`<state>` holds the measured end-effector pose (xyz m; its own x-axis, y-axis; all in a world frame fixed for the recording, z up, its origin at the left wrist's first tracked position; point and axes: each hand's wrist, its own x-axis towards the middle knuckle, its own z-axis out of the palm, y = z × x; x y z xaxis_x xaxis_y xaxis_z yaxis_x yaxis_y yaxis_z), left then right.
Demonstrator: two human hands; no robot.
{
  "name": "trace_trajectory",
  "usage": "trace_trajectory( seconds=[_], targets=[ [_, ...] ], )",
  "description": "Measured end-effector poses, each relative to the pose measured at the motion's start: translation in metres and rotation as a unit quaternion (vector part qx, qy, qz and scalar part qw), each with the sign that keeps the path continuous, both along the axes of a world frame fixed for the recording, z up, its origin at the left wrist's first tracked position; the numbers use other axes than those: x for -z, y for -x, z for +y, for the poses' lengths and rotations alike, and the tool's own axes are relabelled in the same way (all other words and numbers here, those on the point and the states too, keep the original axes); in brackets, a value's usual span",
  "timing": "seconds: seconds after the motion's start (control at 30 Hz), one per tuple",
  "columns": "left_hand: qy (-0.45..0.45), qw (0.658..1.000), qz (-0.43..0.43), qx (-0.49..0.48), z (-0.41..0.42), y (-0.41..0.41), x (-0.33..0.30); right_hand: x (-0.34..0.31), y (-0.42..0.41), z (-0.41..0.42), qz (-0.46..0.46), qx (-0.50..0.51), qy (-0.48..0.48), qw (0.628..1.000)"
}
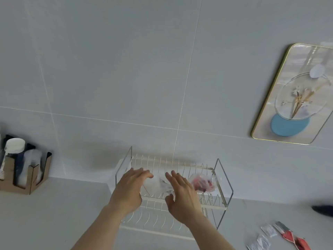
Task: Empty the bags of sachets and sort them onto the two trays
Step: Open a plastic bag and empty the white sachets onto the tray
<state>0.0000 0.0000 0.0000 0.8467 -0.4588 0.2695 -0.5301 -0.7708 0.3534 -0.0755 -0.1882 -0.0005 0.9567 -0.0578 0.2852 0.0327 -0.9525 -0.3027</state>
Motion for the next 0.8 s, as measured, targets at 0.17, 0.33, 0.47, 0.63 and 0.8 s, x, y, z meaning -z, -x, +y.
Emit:
trace_trajectory(
  seconds=[0.17,0.33,0.47,0.63,0.8],
  targets=[
    [-0.008,1.0,-0.006,-0.014,-0.002,0.005,0.005,0.009,0.001,0.007,0.023,-0.013,0.004,1.0],
    [0.028,0.999,-0.027,-0.003,-0.004,0.006,0.004,0.018,-0.005,0.007,-0.024,0.003,0.005,1.0],
    [0.065,0.998,-0.025,0.004,-0.006,0.004,-0.01,0.009,-0.013,0.003,-0.051,0.027,-0.077,0.995],
    [0.147,0.989,-0.014,-0.008,-0.012,-0.004,-0.039,-0.02,-0.024,-0.009,-0.05,0.067,-0.201,0.976],
    [0.245,0.968,0.045,0.027,-0.024,-0.007,-0.08,-0.054,-0.029,-0.025,-0.047,0.057,-0.321,0.944]
  ],
)
